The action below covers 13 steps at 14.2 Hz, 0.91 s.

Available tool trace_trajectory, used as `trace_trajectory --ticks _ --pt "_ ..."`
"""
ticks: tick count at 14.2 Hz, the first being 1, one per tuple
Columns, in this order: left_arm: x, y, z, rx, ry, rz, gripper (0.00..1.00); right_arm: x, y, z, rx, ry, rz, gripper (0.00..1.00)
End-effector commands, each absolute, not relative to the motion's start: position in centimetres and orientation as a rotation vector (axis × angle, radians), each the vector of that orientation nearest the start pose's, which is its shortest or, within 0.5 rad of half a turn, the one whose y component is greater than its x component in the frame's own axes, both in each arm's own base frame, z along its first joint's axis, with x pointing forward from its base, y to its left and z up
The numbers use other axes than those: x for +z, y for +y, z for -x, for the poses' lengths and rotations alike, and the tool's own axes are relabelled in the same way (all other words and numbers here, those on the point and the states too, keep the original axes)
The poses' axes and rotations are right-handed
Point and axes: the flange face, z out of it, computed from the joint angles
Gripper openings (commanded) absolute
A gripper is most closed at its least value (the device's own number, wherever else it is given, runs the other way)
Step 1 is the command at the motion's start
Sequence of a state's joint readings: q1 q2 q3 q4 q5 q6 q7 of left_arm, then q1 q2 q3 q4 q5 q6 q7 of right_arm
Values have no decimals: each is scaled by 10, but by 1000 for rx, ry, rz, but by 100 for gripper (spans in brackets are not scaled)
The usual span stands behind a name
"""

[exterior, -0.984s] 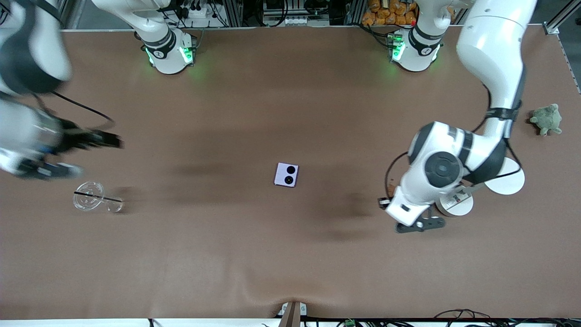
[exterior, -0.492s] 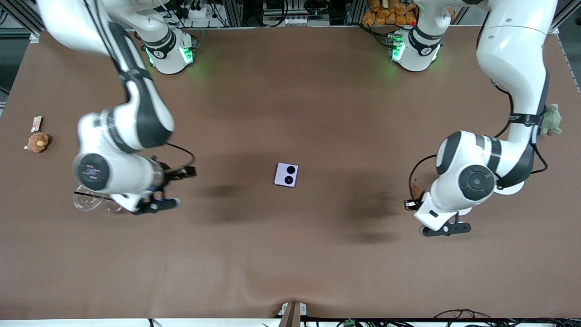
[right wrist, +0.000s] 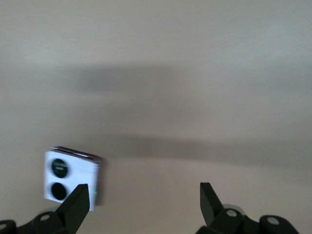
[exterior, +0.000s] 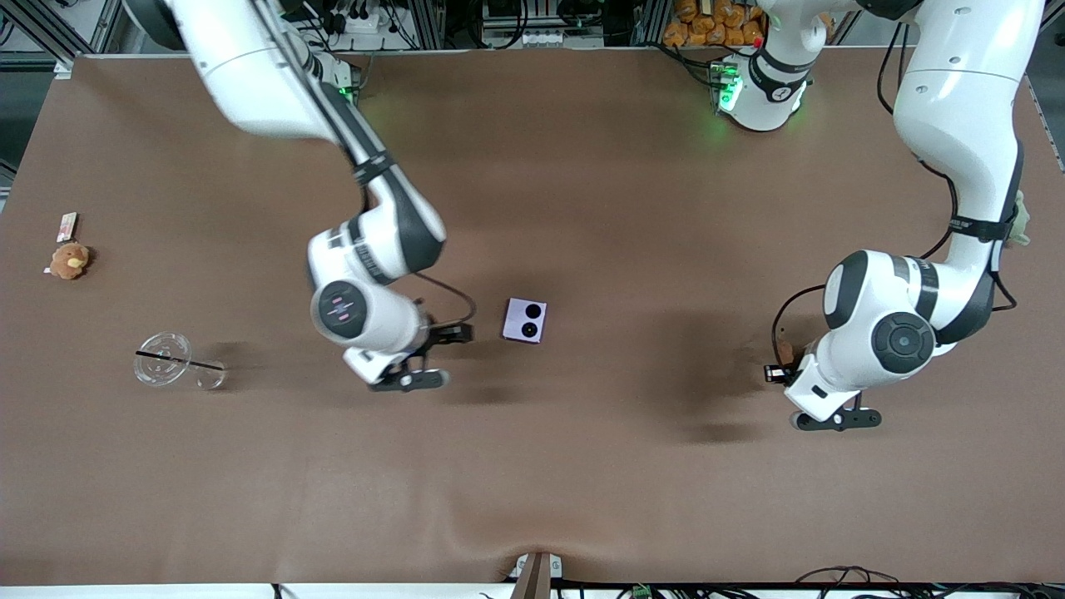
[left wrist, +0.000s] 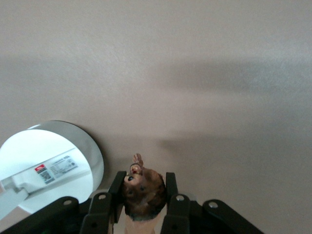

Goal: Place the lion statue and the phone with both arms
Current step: 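Set the lion down with the left gripper while the right gripper descends, then open the left gripper off the lion while the right gripper grasps the phone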

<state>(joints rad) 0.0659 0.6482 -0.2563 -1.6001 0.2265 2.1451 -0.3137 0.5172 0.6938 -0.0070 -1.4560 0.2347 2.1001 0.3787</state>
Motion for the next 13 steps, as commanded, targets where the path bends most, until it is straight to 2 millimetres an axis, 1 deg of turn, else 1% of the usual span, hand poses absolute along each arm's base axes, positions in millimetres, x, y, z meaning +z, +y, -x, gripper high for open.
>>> trace_trajectory --ticks 1,3,4,5,6,7,8,10,13 --pt "234 -93 -672 82 -36 3093 0 254 413 -611 151 62 3002 100" --pt "221 -93 -667 39 -13 3110 0 236 435 -603 120 76 3064 100" --pt "218 -89 -666 29 0 3110 0 225 440 -599 114 80 3084 100" --pt "217 -82 -667 26 21 3107 0 216 451 -595 94 73 3078 100" --pt "218 -80 -668 23 34 3105 0 206 460 -592 76 90 3073 100" --pt "216 -78 -666 31 50 3104 0 202 465 -591 77 166 3069 100" --pt "216 -72 -667 29 52 3105 0 200 470 -586 90 233 3070 100" --pt "216 -67 -668 25 48 3106 0 196 481 -575 95 221 3078 100" --pt "216 -63 -668 21 62 3107 0 194 486 -571 95 218 3075 100"
